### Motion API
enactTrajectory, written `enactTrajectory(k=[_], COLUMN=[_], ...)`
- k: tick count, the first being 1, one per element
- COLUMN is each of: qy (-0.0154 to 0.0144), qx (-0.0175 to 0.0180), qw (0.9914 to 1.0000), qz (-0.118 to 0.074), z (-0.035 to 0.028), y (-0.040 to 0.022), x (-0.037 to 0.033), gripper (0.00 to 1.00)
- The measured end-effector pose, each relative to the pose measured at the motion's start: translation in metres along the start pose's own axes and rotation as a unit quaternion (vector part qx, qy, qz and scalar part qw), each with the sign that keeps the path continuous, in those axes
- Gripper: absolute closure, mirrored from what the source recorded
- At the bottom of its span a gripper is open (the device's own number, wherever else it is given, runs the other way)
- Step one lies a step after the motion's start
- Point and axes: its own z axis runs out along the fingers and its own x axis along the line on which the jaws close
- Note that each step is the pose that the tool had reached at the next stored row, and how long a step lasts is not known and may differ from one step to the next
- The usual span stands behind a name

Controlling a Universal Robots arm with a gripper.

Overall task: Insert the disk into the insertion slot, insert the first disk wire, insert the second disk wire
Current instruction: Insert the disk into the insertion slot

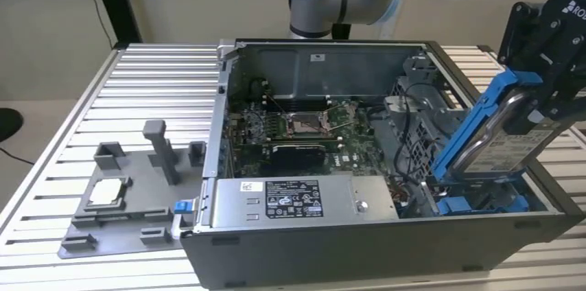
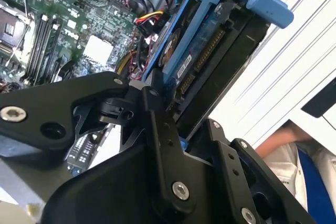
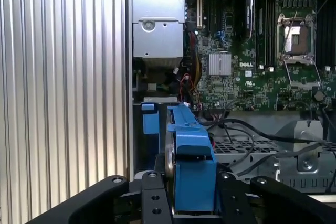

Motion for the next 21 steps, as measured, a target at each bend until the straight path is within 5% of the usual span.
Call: enactTrajectory(k=[21], qy=[-0.0001], qx=[0.0000], qw=[1.00000], qz=[0.000], z=[0.0153], y=[-0.0012], x=[0.0034], gripper=[1.00])
